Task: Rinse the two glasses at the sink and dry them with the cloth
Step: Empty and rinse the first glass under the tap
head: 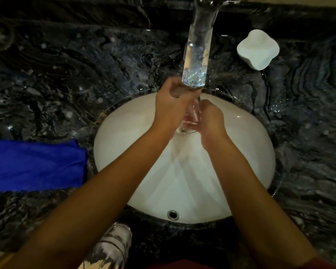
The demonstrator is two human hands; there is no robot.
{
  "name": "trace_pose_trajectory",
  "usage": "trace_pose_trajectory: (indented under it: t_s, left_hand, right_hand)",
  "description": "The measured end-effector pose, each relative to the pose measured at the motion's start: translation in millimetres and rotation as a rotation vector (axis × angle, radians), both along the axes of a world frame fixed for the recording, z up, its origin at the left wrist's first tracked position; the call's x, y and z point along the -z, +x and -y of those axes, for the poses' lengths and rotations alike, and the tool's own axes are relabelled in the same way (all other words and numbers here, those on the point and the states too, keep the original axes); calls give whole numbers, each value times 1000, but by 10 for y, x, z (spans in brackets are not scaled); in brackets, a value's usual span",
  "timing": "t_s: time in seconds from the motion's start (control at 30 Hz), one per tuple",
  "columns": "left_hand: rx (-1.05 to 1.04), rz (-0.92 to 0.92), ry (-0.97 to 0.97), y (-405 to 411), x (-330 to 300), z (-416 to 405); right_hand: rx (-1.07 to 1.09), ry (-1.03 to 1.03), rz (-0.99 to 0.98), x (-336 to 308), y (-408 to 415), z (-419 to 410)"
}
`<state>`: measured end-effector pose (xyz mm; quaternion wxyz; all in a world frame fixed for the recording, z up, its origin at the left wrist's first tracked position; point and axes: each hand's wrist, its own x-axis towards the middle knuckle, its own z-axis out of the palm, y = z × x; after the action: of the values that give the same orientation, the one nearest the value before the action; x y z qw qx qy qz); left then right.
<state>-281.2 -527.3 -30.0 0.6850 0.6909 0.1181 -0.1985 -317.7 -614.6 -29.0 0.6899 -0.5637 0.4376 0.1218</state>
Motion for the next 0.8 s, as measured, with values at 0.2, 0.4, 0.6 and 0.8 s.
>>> trace_pose_trajectory:
  t_s: [0.2, 0.4, 0.6, 0.8]
  left_hand:
    - [-132, 3, -14, 20, 60, -54]
    - [-70, -254, -40, 29, 43, -82]
    - [-28, -301, -222, 12, 29, -52]
    - [-168, -246, -93, 127, 17, -173]
  right_hand:
    - [-422, -618, 399, -150, -375, -235]
    - [-460, -489, 460, -105, -428, -164]
    - [-342, -352, 356, -109, -120, -78]
    - [-439, -479, 506, -47, -582, -298]
